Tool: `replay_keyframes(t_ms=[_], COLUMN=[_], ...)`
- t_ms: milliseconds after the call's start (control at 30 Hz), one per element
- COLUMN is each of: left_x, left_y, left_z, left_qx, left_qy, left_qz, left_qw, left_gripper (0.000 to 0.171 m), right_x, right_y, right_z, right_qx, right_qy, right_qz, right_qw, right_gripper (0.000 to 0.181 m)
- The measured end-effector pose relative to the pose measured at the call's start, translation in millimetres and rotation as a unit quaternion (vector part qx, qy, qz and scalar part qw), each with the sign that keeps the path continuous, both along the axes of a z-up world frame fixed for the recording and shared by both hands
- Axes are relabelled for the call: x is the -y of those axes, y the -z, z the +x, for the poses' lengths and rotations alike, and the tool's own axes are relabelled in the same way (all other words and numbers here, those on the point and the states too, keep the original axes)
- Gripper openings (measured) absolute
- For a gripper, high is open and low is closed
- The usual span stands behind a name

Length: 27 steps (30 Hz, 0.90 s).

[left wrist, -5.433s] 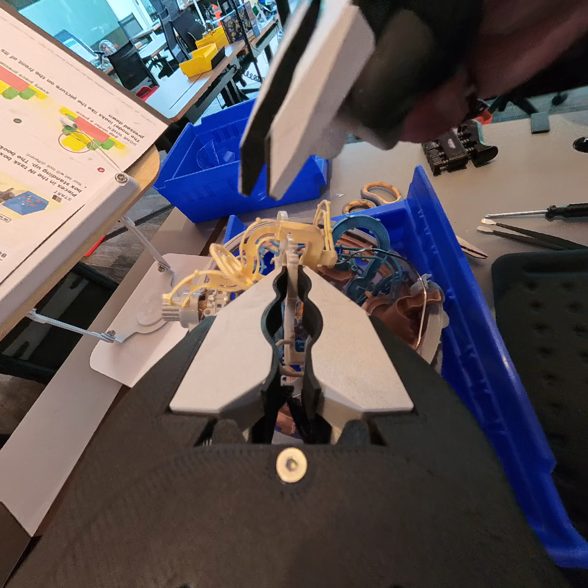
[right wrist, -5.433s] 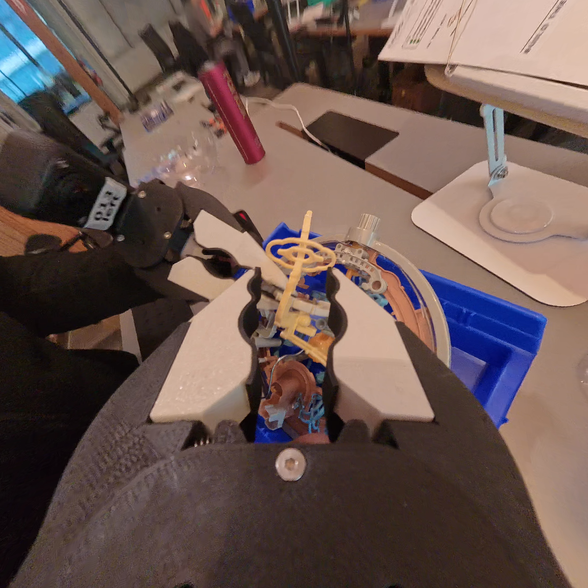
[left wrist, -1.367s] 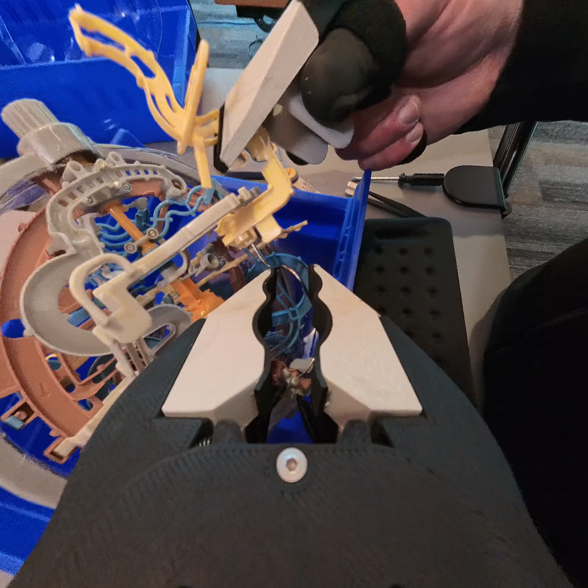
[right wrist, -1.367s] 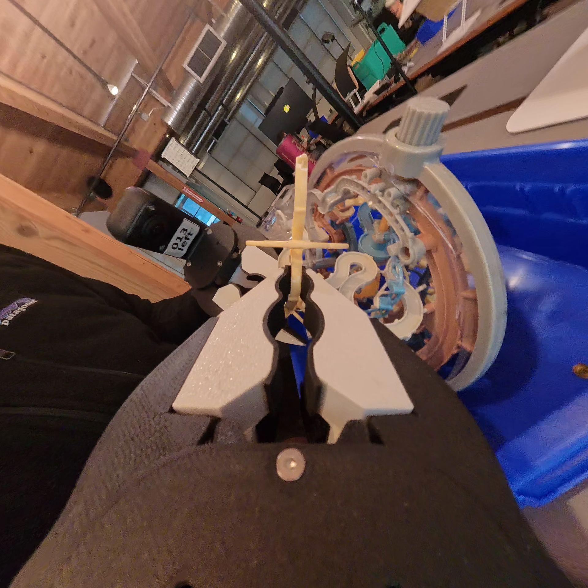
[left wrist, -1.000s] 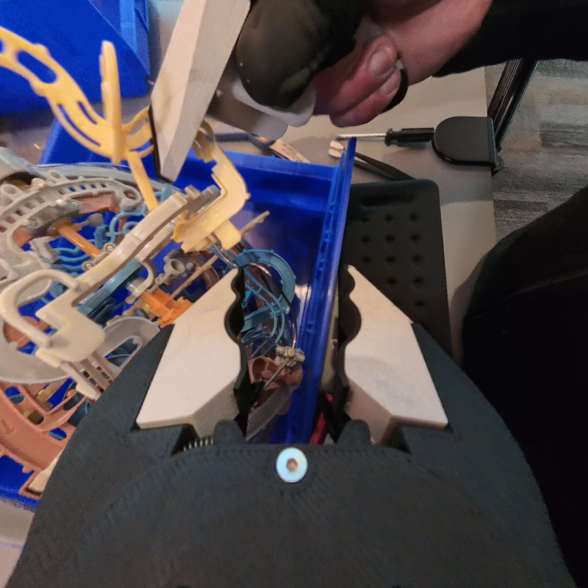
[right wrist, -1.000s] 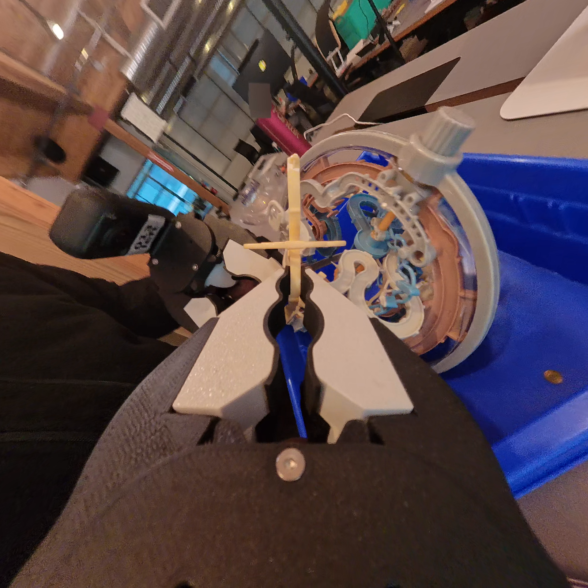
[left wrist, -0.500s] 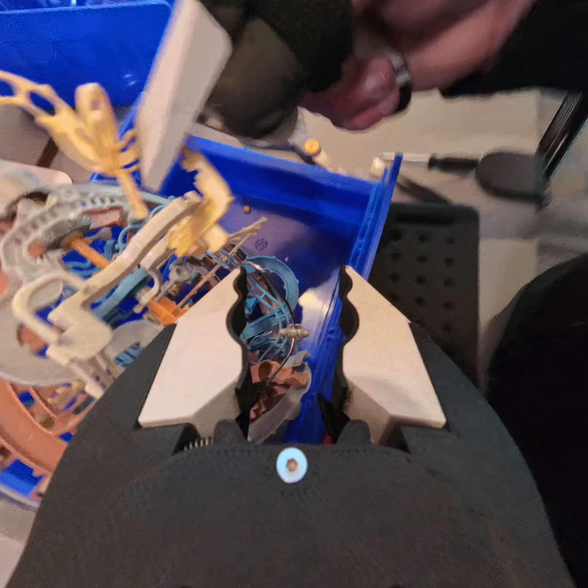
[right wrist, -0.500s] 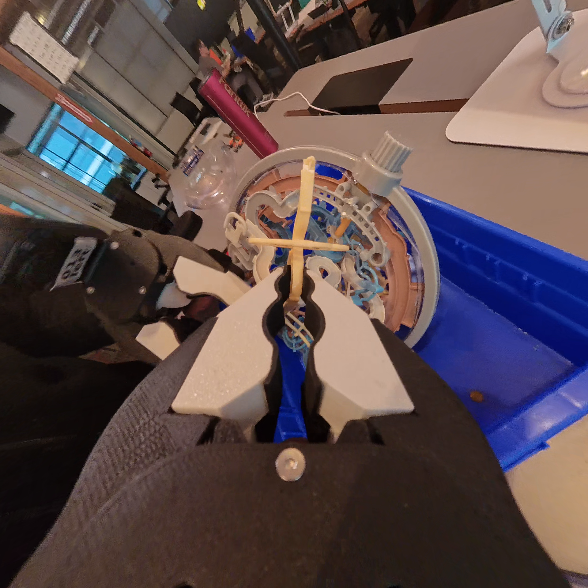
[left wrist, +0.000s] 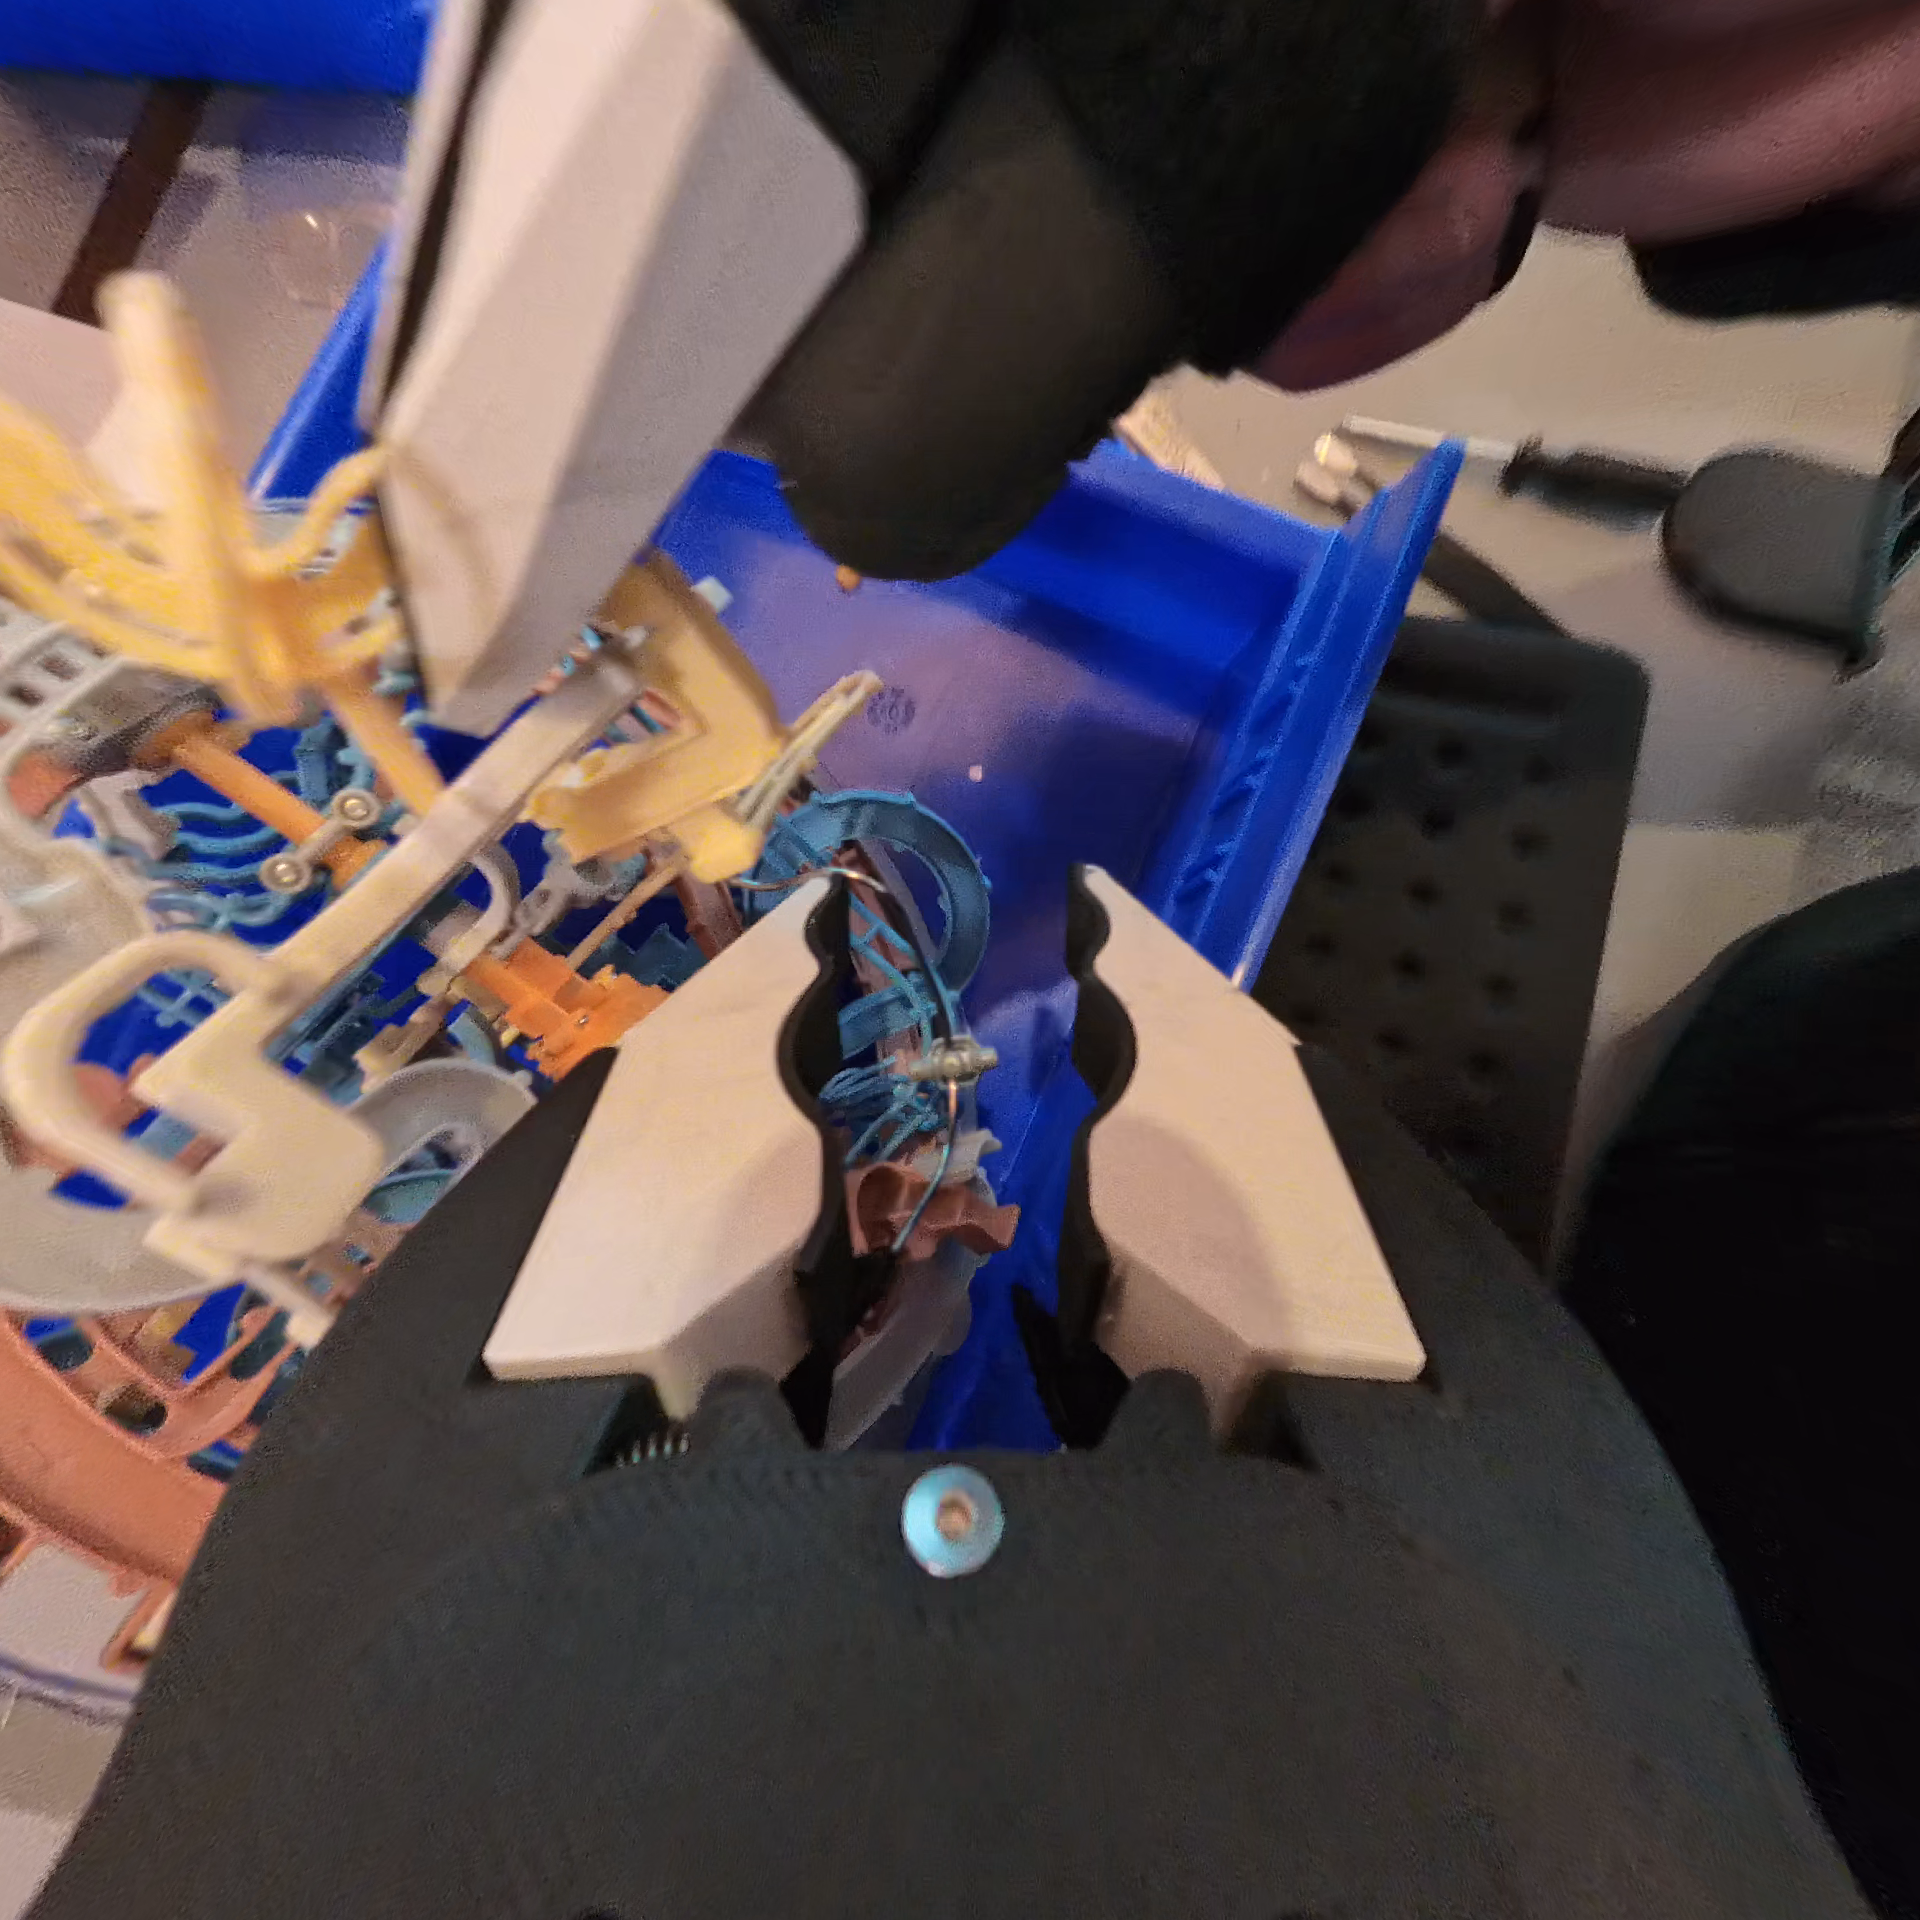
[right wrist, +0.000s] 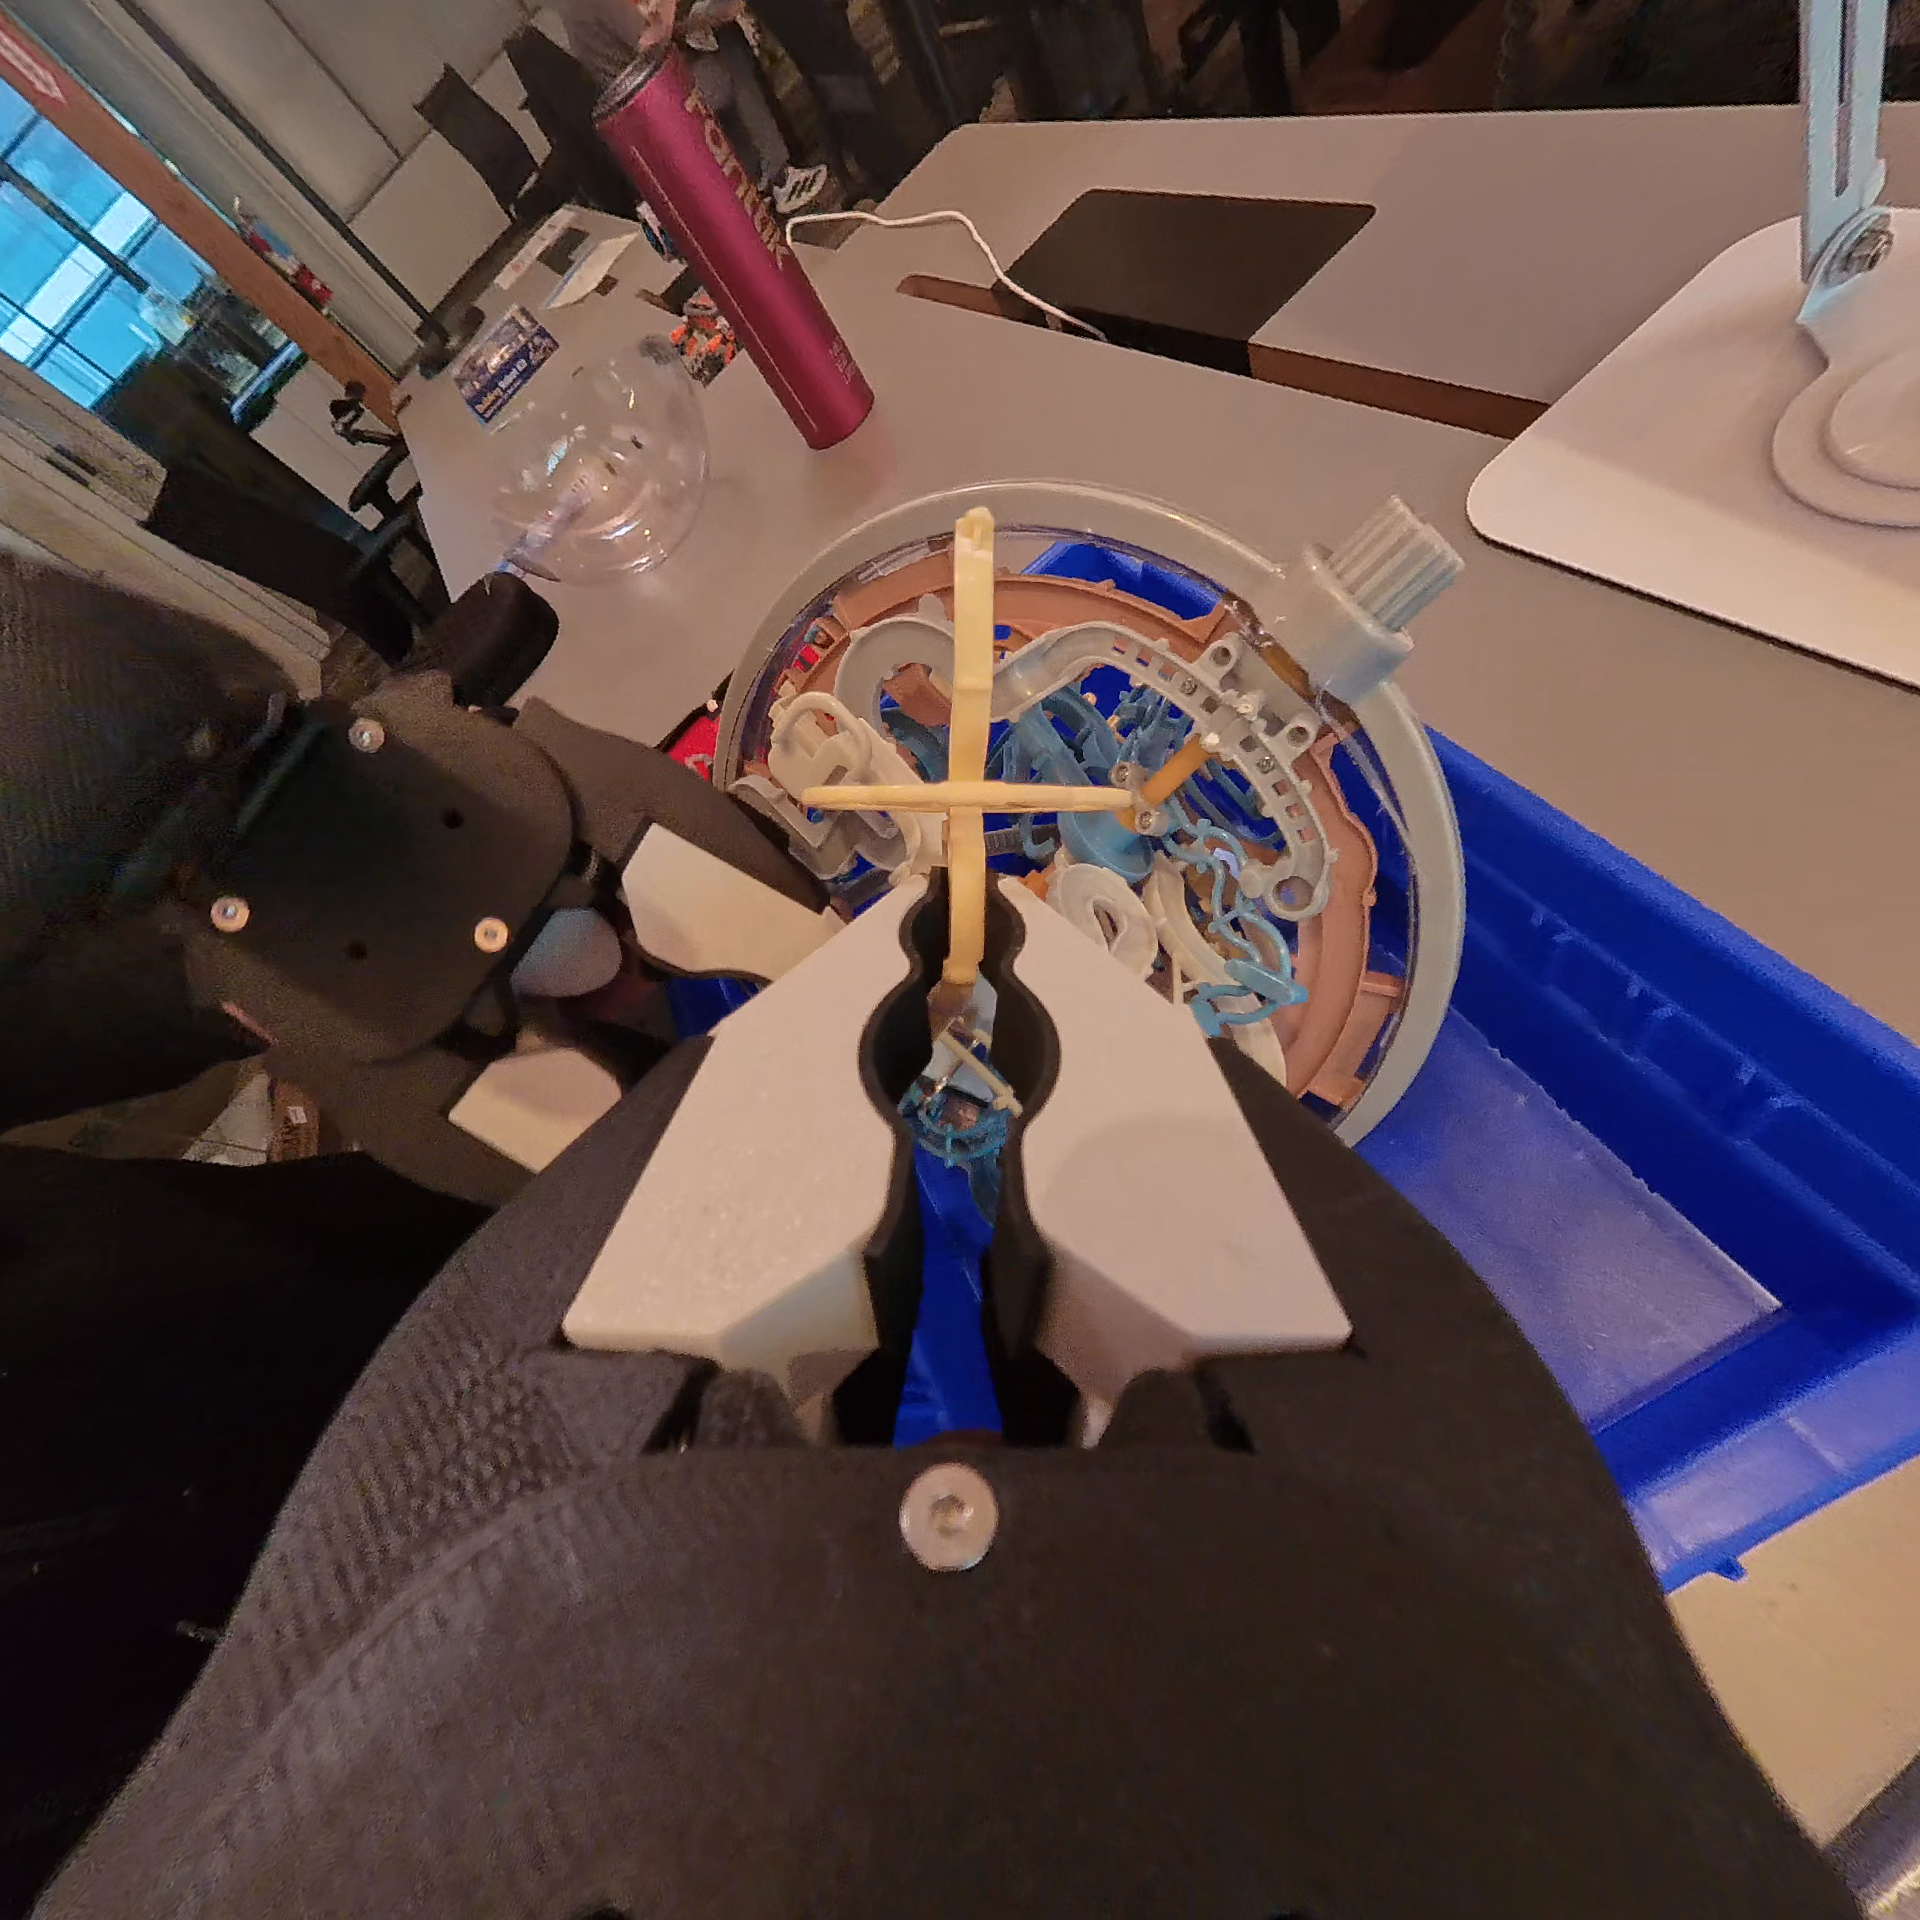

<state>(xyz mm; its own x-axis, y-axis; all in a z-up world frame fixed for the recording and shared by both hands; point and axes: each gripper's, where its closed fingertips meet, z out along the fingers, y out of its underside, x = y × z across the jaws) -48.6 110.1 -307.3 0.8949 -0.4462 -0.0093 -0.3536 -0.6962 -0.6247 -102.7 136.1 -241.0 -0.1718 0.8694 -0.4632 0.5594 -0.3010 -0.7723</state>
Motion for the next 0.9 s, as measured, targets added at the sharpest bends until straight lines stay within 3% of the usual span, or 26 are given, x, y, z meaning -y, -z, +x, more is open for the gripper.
replay_keyframes(t_ms=[33, 133, 200, 300, 433, 500, 567, 633, 700, 800, 867, 900], left_x=[2, 9, 8, 12, 11, 2, -14, -21, -24, -28, -35, -36], left_y=[3, 12, 14, 7, -20, -49, -74, -66, -46, -41, -43, -43], left_z=[2, -4, -9, -13, -22, -19, -37, -53, -61, -59, -71, -70], left_qx=[-0.017, -0.121, -0.182, -0.201, -0.231, -0.200, -0.224, -0.244, -0.264, -0.233, -0.233, -0.199], left_qy=[0.009, 0.058, 0.097, 0.118, 0.155, 0.141, 0.105, 0.091, 0.102, 0.113, 0.101, 0.101], left_qz=[-0.009, -0.050, -0.056, -0.060, -0.015, 0.055, 0.125, 0.119, 0.095, 0.086, 0.089, 0.085], left_qw=[1.000, 0.990, 0.977, 0.971, 0.960, 0.968, 0.961, 0.958, 0.954, 0.962, 0.963, 0.971], left_gripper=[0.049, 0.052, 0.037, 0.037, 0.021, 0.016, 0.024, 0.039, 0.037, 0.016, 0.011, 0.009], right_x=[0, -3, -2, -3, -3, 0, 0, 2, 5, 6, 17, 24], right_y=[0, 2, 0, 1, 1, -1, -1, -2, -4, -9, -11, -11], right_z=[0, 1, 1, 4, 5, 6, 7, 7, 8, 12, 19, 21], right_qx=[0.001, 0.006, 0.006, 0.006, 0.002, -0.004, -0.012, -0.024, -0.038, -0.070, -0.089, -0.095], right_qy=[0.002, -0.001, -0.006, -0.006, -0.008, -0.014, -0.013, -0.015, -0.023, -0.032, -0.064, -0.079], right_qz=[0.002, 0.006, 0.002, -0.003, -0.012, -0.032, -0.062, -0.092, -0.117, -0.119, -0.086, -0.064], right_qw=[1.000, 1.000, 1.000, 1.000, 1.000, 0.999, 0.998, 0.995, 0.992, 0.990, 0.990, 0.990], right_gripper=[0.003, 0.004, 0.004, 0.003, 0.003, 0.003, 0.003, 0.003, 0.003, 0.003, 0.003, 0.003])
